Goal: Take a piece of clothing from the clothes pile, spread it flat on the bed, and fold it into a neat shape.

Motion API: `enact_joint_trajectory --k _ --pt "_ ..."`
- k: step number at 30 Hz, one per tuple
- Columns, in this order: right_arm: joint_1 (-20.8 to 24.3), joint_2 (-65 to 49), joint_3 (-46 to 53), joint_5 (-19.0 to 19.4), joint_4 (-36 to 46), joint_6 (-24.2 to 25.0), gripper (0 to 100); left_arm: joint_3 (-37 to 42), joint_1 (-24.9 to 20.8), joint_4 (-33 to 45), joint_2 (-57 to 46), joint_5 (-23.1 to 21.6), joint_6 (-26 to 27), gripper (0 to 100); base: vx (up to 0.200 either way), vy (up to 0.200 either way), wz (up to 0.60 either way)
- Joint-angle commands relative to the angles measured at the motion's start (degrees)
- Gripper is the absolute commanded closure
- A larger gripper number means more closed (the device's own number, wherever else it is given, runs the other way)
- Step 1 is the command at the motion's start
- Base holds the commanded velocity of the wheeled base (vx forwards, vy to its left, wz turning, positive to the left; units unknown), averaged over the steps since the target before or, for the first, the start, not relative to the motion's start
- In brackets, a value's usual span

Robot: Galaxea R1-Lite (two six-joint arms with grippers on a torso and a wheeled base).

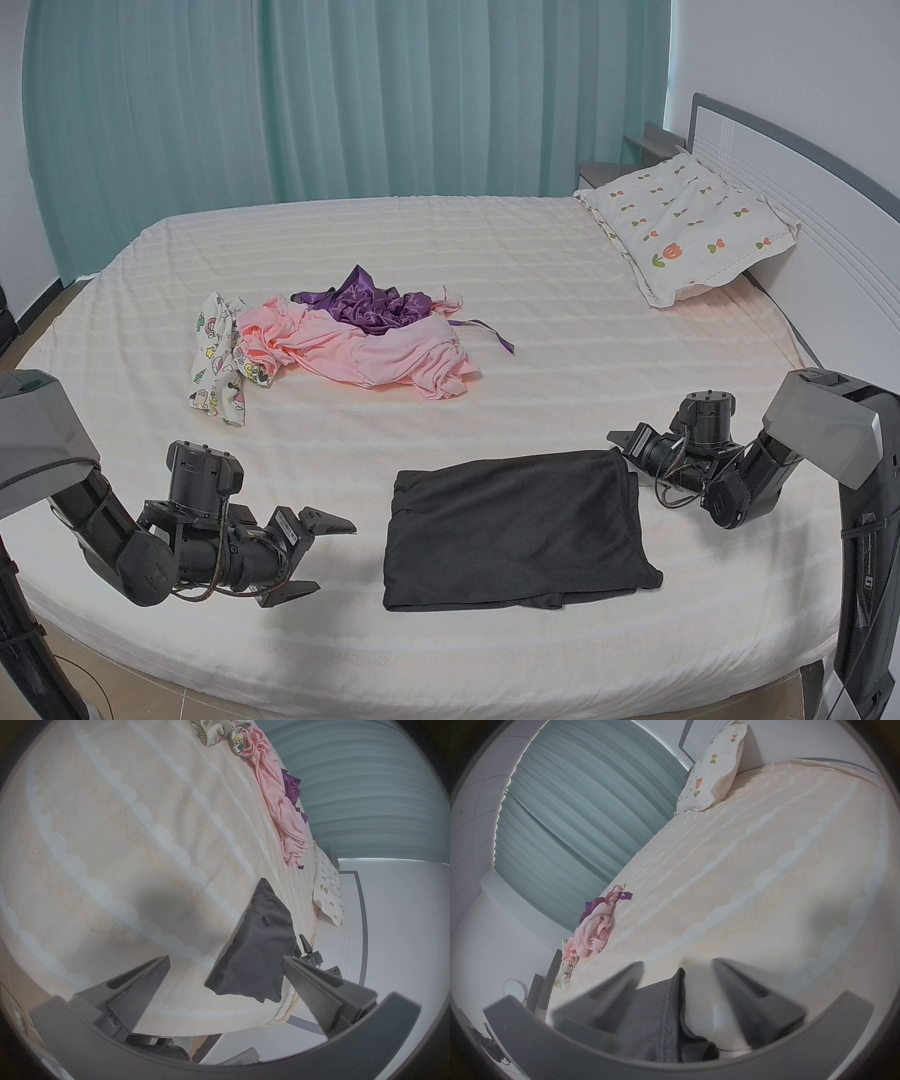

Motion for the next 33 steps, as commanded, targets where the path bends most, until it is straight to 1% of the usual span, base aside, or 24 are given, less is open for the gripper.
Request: enact_joint_trajectory --k 1,5,8,9,10,11,13,14,15,16,20,21,23,27,28,33 --pt "-0.39 -3.5 2.6 0.01 -0.18 -0.08 0 -0.04 -0.08 -0.03 0.09 -0.01 -0.02 0 0.0 0.0 0.0" --pt "-0.47 -8.07 8.49 0.1 -0.18 -0.26 0 -0.04 -0.08 -0.03 0.09 -0.01 -0.02 0 0.0 0.0 0.0" --pt "-0.3 -12.64 17.19 0.19 -0.27 -0.52 0 -0.04 -0.08 -0.03 0.09 -0.01 -0.02 0 0.0 0.0 0.0" --pt "-0.3 -12.64 17.19 0.19 -0.27 -0.52 0 -0.04 -0.08 -0.03 0.09 -0.01 -0.02 0 0.0 0.0 0.0" --pt "0.05 -15.02 22.55 0.19 -0.45 -0.61 0 -0.04 -0.08 -0.03 0.09 -0.01 -0.02 0 0.0 0.0 0.0" --pt "0.05 -15.63 24.04 0.19 -0.53 -0.52 0 -0.04 -0.08 -0.03 0.09 -0.01 -0.02 0 0.0 0.0 0.0" --pt "0.32 -17.92 30.19 0.19 -1.24 -0.61 0 -0.04 -0.08 -0.03 0.09 -0.01 -0.02 0 0.0 0.0 0.0" --pt "0.32 -17.92 30.19 0.19 -1.24 -0.61 0 -0.04 -0.08 -0.03 0.09 -0.01 -0.02 0 0.0 0.0 0.0" --pt "0.93 -19.32 34.33 0.28 -1.85 -0.43 0 -0.04 -0.08 -0.03 0.09 -0.01 -0.02 0 0.0 0.0 0.0" --pt "1.28 -19.76 35.99 0.28 -2.29 -0.43 0 0.05 -0.08 -0.03 0.09 -0.01 -0.02 0 0.0 0.0 0.0" --pt "2.78 -20.2 41.36 0.19 -4.58 -0.17 0 0.05 -0.08 -0.03 0.09 -0.01 -0.02 0 0.0 0.0 0.0" --pt "2.78 -20.2 41.36 0.19 -4.58 -0.17 0 0.05 -0.08 -0.03 0.09 -0.01 -0.02 0 0.0 0.0 0.0" --pt "3.74 -20.73 44.43 0.19 -7.21 0.01 0 0.05 -0.08 -0.03 0.09 -0.01 -0.02 0 0.0 0.0 0.0" --pt "4.8 -20.38 45.66 0.28 -7.65 0.09 0 -0.04 -0.08 -0.03 0.09 -0.01 -0.02 0 0.0 0.0 0.0" --pt "4.89 -20.2 45.66 0.28 -7.65 0.09 100 -0.04 -0.08 -0.03 0.09 -0.01 -0.02 0 0.0 0.0 0.0" --pt "6.03 -19.32 44.96 0.19 -7.65 0.09 100 0.05 -0.08 -0.03 0.09 -0.01 -0.02 0 0.0 0.0 0.0"
